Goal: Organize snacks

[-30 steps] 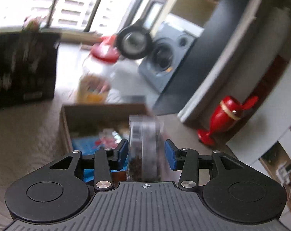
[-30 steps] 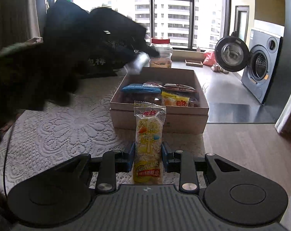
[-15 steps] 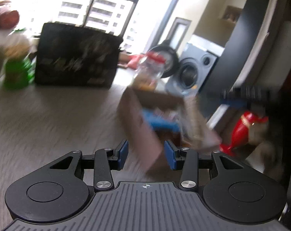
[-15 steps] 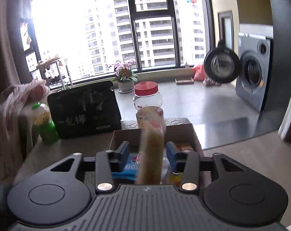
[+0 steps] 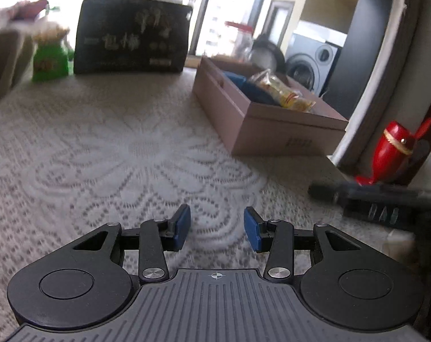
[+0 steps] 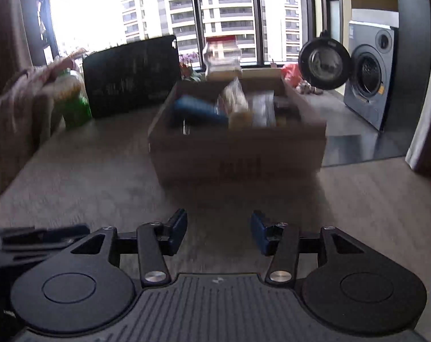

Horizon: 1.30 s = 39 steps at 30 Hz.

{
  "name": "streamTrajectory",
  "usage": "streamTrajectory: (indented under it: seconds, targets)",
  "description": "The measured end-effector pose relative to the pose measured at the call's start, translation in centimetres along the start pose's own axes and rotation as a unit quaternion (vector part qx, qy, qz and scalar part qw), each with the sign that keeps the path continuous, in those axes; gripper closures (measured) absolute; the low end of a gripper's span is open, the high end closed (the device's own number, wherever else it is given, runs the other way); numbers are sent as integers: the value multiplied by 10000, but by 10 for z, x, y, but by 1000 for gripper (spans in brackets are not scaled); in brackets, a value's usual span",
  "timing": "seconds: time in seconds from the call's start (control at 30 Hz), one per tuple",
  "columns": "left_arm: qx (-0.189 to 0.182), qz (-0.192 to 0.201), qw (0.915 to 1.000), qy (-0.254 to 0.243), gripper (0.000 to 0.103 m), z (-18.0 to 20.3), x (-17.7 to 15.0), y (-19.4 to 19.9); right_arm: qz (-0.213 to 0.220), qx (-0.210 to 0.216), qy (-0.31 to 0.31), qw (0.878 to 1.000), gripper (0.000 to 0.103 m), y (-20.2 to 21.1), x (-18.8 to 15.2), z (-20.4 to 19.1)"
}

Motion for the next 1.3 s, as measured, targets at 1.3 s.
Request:
streamTrajectory:
  seconds: [1.3]
  targets:
    - [449,65,9963,-729,54,15,-6,-6,236,-156,144,9995,47,-2,-15,-4]
Point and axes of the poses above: each gripper's, at about its wrist camera, not at the fingertips, and y roughly against the way its jaws point, z to its right, x to its top, the point moved 8 cm from there along -y, roughly the way its jaws point, and after that the axes turned 3 degrees about -y, right-handed, at the moved point
